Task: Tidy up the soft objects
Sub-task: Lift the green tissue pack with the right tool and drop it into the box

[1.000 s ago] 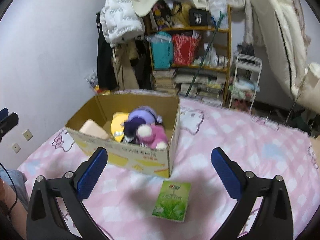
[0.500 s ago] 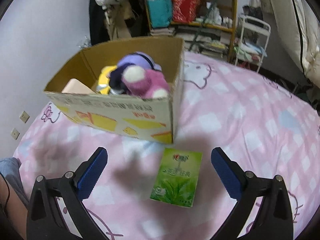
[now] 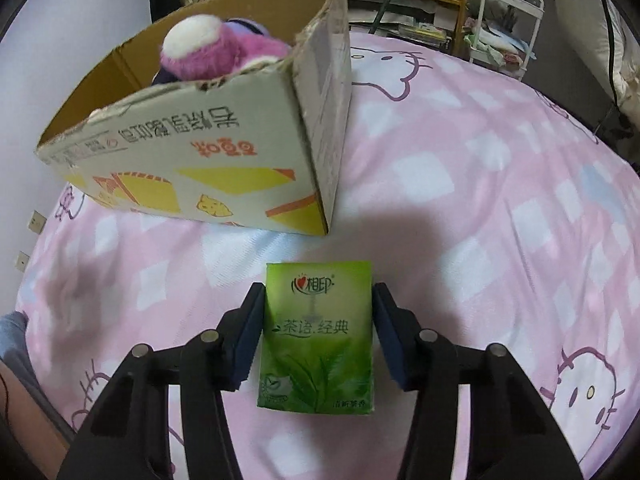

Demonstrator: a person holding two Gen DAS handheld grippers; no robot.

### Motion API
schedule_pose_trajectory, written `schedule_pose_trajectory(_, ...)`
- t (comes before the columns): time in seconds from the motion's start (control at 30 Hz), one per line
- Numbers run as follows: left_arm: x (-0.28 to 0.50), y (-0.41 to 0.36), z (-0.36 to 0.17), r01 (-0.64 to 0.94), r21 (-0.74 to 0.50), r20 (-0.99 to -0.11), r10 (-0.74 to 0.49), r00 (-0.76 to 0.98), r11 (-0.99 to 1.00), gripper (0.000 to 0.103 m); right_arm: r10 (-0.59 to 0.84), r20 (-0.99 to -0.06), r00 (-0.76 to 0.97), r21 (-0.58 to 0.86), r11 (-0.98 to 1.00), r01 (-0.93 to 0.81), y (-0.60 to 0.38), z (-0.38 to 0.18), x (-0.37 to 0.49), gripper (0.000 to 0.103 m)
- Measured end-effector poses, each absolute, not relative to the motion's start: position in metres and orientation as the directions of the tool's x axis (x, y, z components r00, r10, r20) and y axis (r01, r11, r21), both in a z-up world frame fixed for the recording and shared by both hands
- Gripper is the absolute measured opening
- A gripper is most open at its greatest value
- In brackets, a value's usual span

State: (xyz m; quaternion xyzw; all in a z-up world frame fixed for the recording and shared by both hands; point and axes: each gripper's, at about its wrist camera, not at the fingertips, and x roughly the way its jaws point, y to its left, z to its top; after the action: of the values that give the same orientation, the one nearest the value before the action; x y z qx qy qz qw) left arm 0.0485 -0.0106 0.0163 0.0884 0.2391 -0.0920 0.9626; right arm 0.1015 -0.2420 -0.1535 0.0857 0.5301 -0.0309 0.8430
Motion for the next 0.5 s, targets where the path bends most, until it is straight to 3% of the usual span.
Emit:
schedule_pose_trajectory(0.27, 0.046, -0.011, 0.017, 0.224, 0.126, -0.476, -0.139, 0.869, 0.967, 0.101, 0.052, -0.867, 0.496, 0.126, 0.985, 0.116, -0.235, -0.137, 0.093, 0.054)
schedule_pose_trajectory(0.5, 0.046, -0.01, 0.018, 0.224, 0.125, -0.479, -0.139, 0.867, 0.967, 0.101, 0.087, -0.731, 0.676, 0.106, 0.994, -0.013, -0.21, -0.084, 0.072, 0.054)
